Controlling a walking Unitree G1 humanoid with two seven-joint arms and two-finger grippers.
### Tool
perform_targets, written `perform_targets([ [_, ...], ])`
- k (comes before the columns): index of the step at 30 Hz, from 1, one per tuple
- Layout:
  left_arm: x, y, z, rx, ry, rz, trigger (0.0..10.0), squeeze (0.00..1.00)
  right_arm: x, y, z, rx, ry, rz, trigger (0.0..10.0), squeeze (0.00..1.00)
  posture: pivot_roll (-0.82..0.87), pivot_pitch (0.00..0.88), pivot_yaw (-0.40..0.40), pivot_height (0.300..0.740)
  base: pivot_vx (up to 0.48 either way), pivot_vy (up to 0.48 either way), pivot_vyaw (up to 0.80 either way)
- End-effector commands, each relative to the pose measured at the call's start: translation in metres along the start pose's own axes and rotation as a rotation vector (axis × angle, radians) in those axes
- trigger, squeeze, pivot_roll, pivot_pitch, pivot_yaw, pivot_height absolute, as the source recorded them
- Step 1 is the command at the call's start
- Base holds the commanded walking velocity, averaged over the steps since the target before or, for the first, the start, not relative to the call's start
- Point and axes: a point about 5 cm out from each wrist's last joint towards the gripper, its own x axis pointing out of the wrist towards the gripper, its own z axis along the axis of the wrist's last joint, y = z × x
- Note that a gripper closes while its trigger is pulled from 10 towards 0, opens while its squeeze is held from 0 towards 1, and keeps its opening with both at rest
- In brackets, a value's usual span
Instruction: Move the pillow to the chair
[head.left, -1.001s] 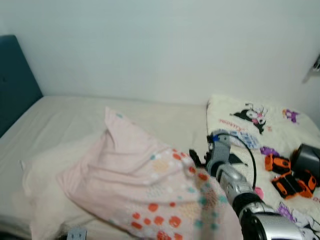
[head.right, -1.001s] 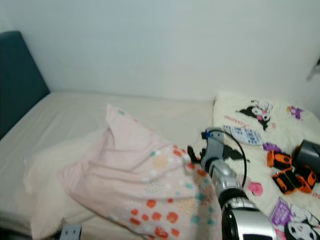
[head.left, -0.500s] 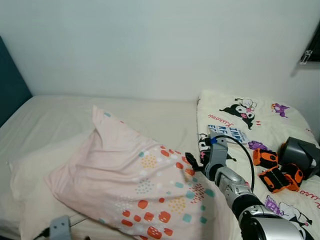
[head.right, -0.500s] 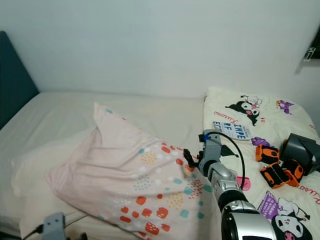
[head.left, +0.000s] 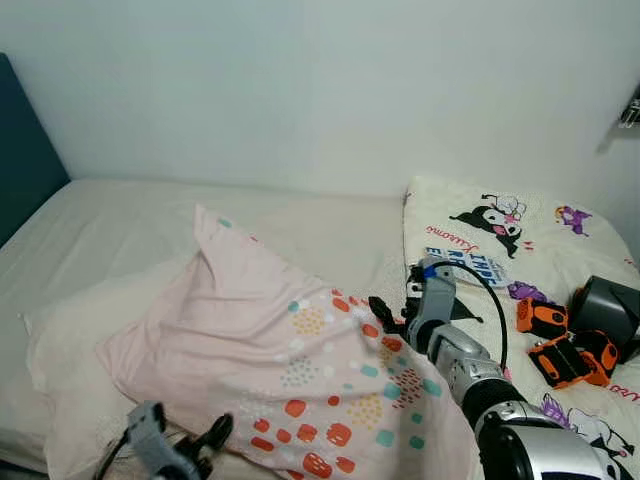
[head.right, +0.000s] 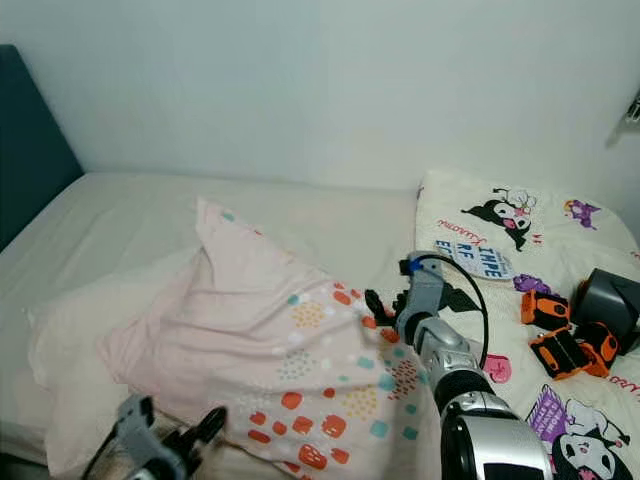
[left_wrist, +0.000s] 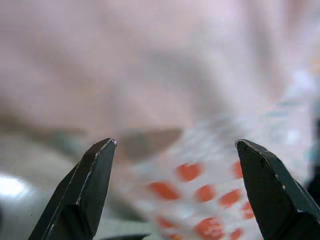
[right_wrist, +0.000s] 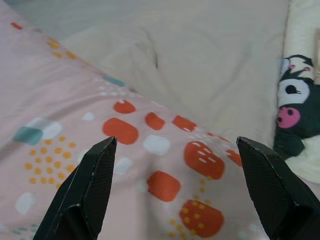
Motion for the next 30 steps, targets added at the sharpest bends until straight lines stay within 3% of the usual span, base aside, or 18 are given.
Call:
perform_targets([
  [1, 0.006, -0.013, -0.004, -0.001, 0.012, -0.078, 10.0, 0.0, 0.001, 0.002, 0.004, 0.021, -0.005, 0.009, 10.0, 0.0, -0.1, 0.023, -0.007, 0.705, 0.0, 0.0, 0.0],
  [4, 0.013, -0.022, -0.001, 0.044, 0.007, -0.1, 10.0, 0.0, 0.003, 0.003, 0.008, 0.021, -0.018, 0.018, 10.0, 0.0, -0.11, 0.022, -0.007, 0.695, 0.0, 0.0, 0.0],
  [8, 0.015, -0.022, 0.005, 0.087, -0.009, -0.065, 10.0, 0.0, 0.003, 0.004, 0.011, 0.019, -0.026, 0.023, 10.0, 0.0, -0.11, 0.022, -0.007, 0.685, 0.0, 0.0, 0.0],
  [11, 0.016, -0.013, 0.018, 0.146, -0.042, 0.059, 10.0, 0.0, 0.003, 0.003, 0.015, 0.016, -0.034, 0.023, 10.0, 0.0, -0.11, 0.024, -0.006, 0.67, 0.0, 0.0, 0.0],
  [18, 0.011, -0.006, 0.022, 0.143, -0.047, 0.069, 10.0, 0.0, 0.005, 0.005, 0.019, 0.016, -0.043, 0.028, 10.0, 0.0, -0.11, 0.027, -0.002, 0.645, 0.0, 0.0, 0.0],
  [22, 0.007, -0.002, 0.018, 0.097, -0.042, 0.067, 10.0, 0.0, 0.005, 0.006, 0.02, 0.015, -0.048, 0.034, 10.0, 0.0, -0.11, 0.03, -0.006, 0.625, 0.0, 0.0, 0.0],
  [27, 0.01, -0.008, 0.014, 0.033, -0.042, 0.006, 10.0, 0.0, 0.006, 0.007, 0.022, 0.013, -0.053, 0.039, 10.0, 0.0, -0.11, 0.032, -0.008, 0.605, 0.0, 0.0, 0.0],
  [28, 0.013, -0.016, 0.012, 0.012, -0.029, -0.086, 10.0, 0.0, 0.006, 0.009, 0.025, 0.01, -0.064, 0.048, 10.0, 0.0, -0.11, 0.033, -0.008, 0.595, 0.0, 0.0, 0.0],
  [30, 0.014, -0.02, 0.012, 0.005, -0.025, -0.125, 10.0, 0.0, 0.006, 0.009, 0.027, 0.008, -0.069, 0.051, 10.0, 0.0, -0.11, 0.035, -0.008, 0.59, 0.0, 0.0, 0.0],
])
